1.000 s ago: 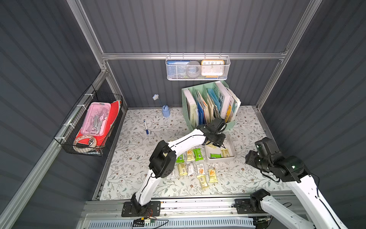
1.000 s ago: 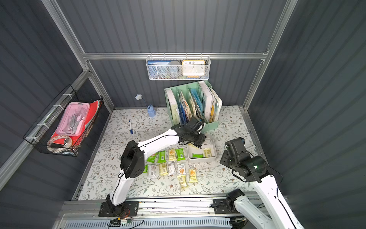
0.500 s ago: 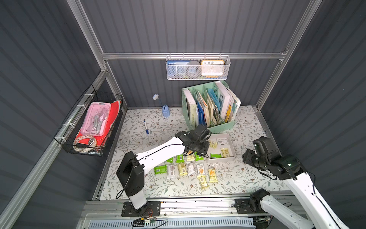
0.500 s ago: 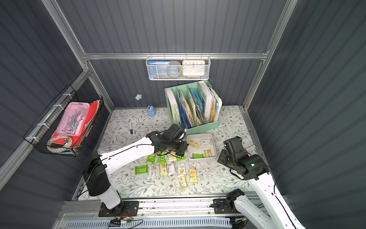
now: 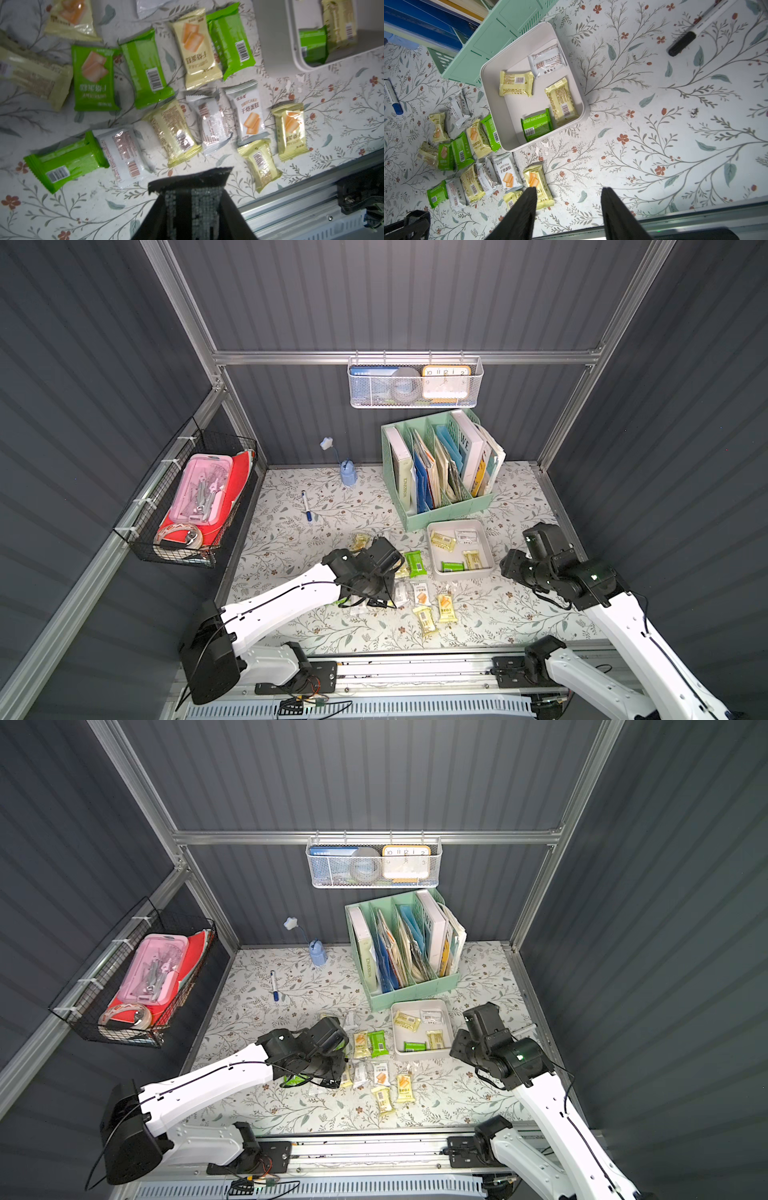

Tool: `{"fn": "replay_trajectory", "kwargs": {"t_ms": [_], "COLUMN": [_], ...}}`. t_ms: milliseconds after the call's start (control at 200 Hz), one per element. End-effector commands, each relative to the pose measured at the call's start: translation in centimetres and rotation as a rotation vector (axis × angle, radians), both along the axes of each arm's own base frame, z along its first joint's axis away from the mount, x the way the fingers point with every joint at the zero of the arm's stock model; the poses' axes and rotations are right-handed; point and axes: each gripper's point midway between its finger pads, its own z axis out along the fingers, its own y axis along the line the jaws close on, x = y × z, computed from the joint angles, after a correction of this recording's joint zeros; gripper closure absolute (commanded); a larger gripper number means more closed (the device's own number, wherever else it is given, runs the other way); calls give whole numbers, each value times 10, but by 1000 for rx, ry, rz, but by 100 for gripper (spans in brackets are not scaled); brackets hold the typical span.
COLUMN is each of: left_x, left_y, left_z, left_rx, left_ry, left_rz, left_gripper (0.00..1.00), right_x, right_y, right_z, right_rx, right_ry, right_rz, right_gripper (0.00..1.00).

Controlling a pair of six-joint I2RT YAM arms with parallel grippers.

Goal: Take the cookies out of the storage box
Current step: Place the cookie at the center of the board.

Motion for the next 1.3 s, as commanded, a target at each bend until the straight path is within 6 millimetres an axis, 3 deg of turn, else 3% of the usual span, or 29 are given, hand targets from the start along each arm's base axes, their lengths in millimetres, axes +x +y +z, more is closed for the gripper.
{"fn": "replay_trajectory", "kwargs": {"t_ms": [0,220,580,825,1101,1296], "left_x": [-18,-34,-34,-40,-40,-32], "left_y": [15,9,-24,-33,-31,-34], "left_z": [-17,-42,-75,-84,-88,-73], "left_rx": [21,49,159,157,191,171], "left_ry": [57,89,87,120,139,84], "left_rz": [76,20,-190,-274,-277,-264], "left_gripper": [62,62,62,61,51,47], "right_x": [0,1,-4,-4,-5,-3], "right_y": [0,0,-4,-4,-6,-4], "right_z": [-2,-3,-4,-3,-1,0], "right_rx": [-4,-6,-17,-12,-16,-12], "right_ry": [-1,-4,3,-8,-13,-17], "right_rz": [12,13,0,-5,-8,-4], "right_gripper": [45,45,45,44,44,44]}}
